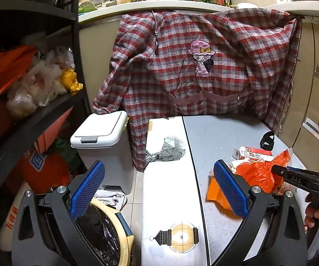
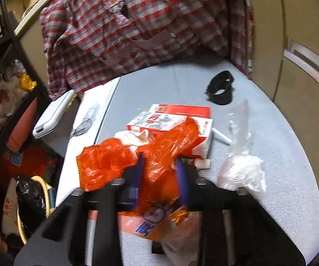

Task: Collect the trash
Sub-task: 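Grasp the orange plastic bag and snack packet with the right gripper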

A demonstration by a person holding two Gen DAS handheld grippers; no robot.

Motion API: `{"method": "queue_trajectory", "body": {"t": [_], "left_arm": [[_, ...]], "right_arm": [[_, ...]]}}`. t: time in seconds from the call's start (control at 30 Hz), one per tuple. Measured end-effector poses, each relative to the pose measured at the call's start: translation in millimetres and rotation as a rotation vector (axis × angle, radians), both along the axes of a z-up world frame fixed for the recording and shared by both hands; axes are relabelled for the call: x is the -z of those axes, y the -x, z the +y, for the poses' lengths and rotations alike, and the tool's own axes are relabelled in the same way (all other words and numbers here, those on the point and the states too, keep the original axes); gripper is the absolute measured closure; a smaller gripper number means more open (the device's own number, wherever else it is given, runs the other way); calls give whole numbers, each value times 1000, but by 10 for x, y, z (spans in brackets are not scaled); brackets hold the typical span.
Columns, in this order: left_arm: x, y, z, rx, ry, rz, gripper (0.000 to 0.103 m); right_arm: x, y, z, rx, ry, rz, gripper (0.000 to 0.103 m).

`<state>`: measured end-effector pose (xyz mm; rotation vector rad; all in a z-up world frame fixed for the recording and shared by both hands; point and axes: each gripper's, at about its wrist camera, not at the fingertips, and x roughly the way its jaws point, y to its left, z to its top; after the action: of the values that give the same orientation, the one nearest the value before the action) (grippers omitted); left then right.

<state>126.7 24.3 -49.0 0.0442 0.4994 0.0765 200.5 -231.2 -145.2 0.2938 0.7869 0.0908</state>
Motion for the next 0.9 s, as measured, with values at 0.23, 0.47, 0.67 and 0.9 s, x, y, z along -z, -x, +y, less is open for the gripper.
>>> {"method": "queue_trajectory", "body": {"t": [0.23, 0.47, 0.67, 0.9], "left_arm": [[34, -41, -91, 35, 31, 5, 8], [235, -198, -321, 102, 66, 26, 9], [608, -477, -593, 190, 80, 141, 14], [1016, -743, -682, 206, 166, 311, 40]], "right_arm": [[-461, 365, 37, -1, 71, -150, 86], [-891, 709, -246, 115, 171, -235, 86], [-781, 804, -547, 164, 114, -165, 86], [-747, 767, -646, 169, 111, -151, 86]]}}
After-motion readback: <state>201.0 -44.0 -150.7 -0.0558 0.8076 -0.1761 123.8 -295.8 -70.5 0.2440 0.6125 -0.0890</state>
